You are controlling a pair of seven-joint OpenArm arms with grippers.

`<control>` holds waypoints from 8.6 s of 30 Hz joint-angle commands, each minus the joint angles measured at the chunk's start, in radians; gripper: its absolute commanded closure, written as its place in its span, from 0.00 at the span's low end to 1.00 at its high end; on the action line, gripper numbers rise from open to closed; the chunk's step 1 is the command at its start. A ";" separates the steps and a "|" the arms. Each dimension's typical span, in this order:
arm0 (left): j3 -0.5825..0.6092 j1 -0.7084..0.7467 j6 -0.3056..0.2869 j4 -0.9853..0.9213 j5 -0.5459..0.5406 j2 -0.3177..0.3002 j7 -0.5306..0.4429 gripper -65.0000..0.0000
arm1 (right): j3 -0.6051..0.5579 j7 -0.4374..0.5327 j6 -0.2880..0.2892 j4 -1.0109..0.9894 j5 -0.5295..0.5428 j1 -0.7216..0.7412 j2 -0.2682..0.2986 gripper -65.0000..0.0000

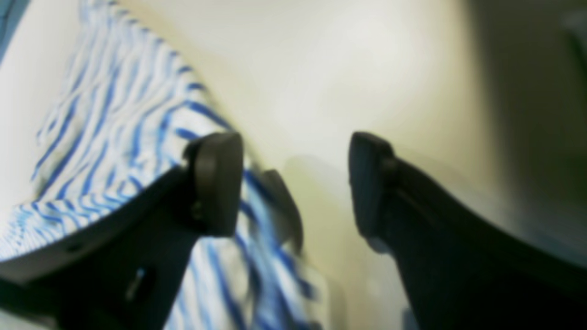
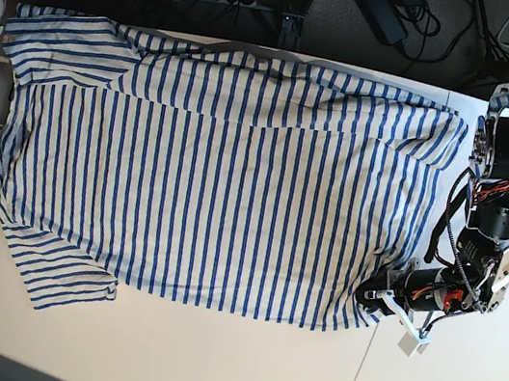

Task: Fold the T-shirt properly
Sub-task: 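Grasp the hem corner with the left gripper and the other corner with the right, then pull the hem corners across the shirt, folding it lengthwise, then regrasp the folded edge with both grippers and pull it taut, then lower the folded shirt and open the left gripper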

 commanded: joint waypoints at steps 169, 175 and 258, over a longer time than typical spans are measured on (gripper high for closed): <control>0.002 0.521 -0.054 0.863 -0.780 -0.355 0.542 1.00 | -0.027 -0.593 0.102 1.436 0.362 -0.983 0.144 0.57; 0.002 0.529 -0.054 0.863 -0.780 -0.356 0.542 0.63 | -0.027 -0.573 0.097 1.435 0.364 -0.982 0.145 0.34; -0.175 0.648 -0.054 0.990 -0.374 -0.363 0.271 0.38 | 0.021 -0.376 0.095 1.104 0.238 -0.658 0.019 0.57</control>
